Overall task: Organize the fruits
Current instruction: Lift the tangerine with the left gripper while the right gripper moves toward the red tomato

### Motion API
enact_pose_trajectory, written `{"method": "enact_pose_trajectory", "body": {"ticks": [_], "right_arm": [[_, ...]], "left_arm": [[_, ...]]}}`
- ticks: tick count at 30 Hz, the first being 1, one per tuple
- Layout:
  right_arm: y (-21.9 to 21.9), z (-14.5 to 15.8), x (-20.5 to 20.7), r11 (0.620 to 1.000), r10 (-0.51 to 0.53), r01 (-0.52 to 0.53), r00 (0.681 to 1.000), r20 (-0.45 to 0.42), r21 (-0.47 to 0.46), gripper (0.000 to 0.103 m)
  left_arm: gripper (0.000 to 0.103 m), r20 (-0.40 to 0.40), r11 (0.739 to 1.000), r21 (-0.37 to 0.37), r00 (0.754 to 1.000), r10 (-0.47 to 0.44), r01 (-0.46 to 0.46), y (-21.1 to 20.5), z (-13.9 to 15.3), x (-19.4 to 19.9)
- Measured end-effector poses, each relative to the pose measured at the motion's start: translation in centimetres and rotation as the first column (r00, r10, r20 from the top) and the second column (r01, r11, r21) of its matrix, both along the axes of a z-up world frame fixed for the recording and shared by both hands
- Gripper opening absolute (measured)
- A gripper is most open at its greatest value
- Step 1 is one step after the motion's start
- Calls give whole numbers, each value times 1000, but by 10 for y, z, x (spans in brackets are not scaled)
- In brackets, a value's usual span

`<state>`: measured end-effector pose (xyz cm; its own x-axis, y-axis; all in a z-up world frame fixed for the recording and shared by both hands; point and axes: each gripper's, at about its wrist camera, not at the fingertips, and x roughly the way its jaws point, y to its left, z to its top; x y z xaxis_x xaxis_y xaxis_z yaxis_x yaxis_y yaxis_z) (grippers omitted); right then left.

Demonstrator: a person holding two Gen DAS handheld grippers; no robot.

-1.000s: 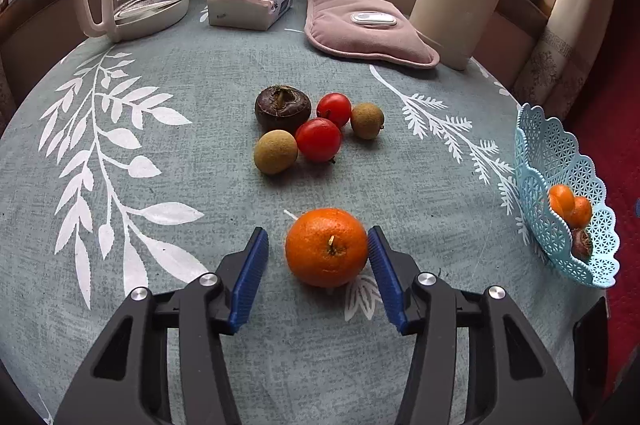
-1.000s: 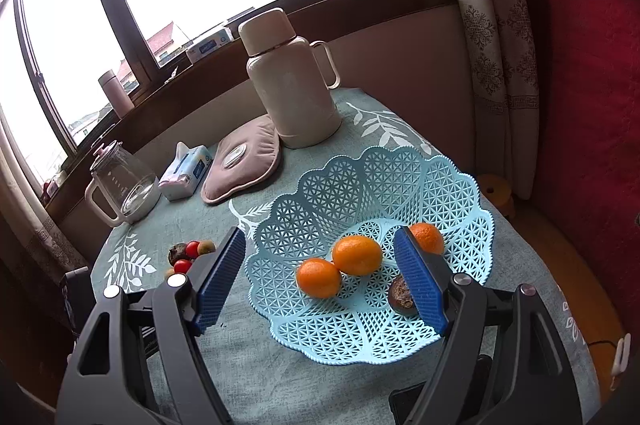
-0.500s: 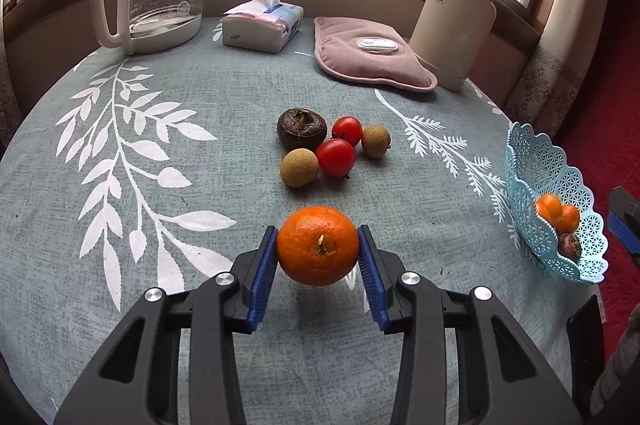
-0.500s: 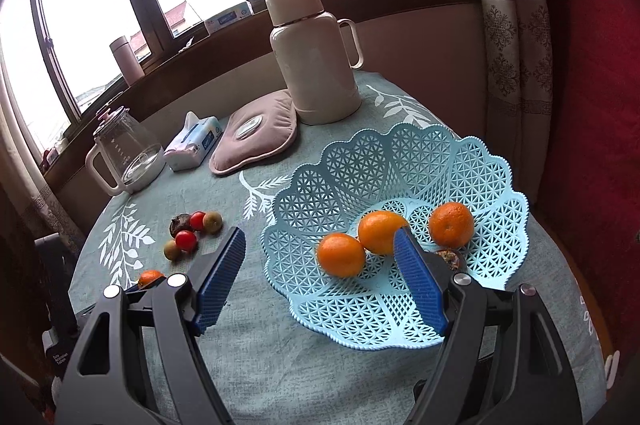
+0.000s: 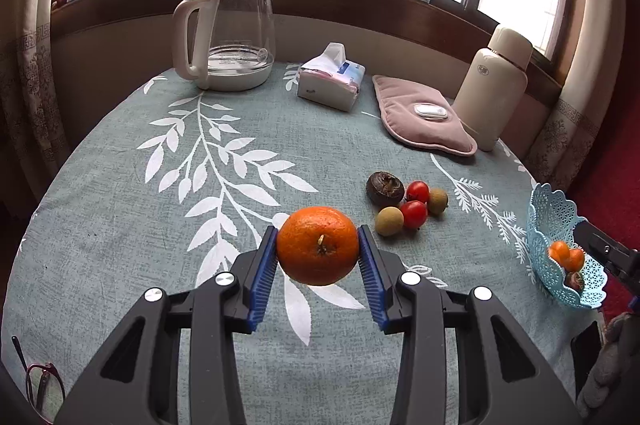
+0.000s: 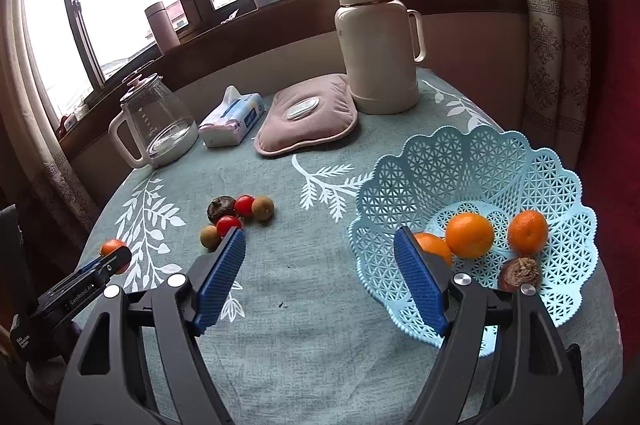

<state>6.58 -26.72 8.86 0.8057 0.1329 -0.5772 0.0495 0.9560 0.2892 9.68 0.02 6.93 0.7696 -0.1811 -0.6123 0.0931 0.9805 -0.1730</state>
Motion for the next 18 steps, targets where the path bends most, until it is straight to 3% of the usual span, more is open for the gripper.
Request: {"method": "enact_pose_trajectory", "body": {"ticks": [7, 18], "right_arm": [[44, -8, 43, 996, 76, -72, 995, -65, 59, 78], [89, -38, 99, 996, 91, -87, 984, -152, 36, 78]], "left_arm": [[40, -1, 999, -27, 1000, 28, -28, 21, -4, 3], [40, -9, 994, -32, 994, 105, -105, 36, -15, 16]]}}
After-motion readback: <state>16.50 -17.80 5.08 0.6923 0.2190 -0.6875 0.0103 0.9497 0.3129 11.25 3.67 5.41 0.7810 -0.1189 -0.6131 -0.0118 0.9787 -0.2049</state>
